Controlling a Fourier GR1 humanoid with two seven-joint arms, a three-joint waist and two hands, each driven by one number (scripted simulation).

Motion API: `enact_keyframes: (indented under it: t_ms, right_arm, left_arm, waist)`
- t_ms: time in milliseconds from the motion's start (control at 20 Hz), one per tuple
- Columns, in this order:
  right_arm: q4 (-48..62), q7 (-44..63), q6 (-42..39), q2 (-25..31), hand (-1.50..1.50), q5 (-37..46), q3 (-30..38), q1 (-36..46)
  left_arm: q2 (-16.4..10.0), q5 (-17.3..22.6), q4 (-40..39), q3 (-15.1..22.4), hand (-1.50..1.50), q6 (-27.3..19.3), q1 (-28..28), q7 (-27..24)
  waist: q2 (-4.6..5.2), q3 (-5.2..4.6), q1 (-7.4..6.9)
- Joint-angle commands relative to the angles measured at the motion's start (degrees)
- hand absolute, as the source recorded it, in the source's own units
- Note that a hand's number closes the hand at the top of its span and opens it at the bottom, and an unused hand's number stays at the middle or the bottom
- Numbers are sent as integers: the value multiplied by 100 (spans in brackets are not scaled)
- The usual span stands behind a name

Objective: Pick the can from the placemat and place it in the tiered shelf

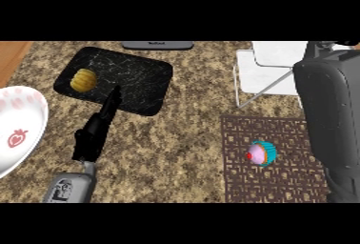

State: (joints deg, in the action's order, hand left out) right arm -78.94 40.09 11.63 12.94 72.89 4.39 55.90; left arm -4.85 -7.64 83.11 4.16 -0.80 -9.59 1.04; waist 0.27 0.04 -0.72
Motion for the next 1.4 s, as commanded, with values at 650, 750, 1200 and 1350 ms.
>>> enact_keyframes:
  t_ms: [650,750,1200,1350]
  right_arm:
    - [1790,-1942,1676,577,150,-1903,1154,333]
    - [1972,-787,1613,763,150,-585,1007,-67]
    - [1087,-296,1526,649,-150,-944,1138,-354]
    - [1035,-501,1846,534,-150,-1311,1239,-444]
  left_arm:
    - [92,-99,105,-18,0,-12,-114,136]
    - [-87,89,80,-204,0,145,-221,286]
    - [-8,-109,426,-90,0,13,257,223]
    - [-106,25,710,-81,0,234,380,318]
  waist:
    - [-17,-3,16]
    - [-23,-9,72]
    - [-38,-3,57]
    - [-35,-1,23]
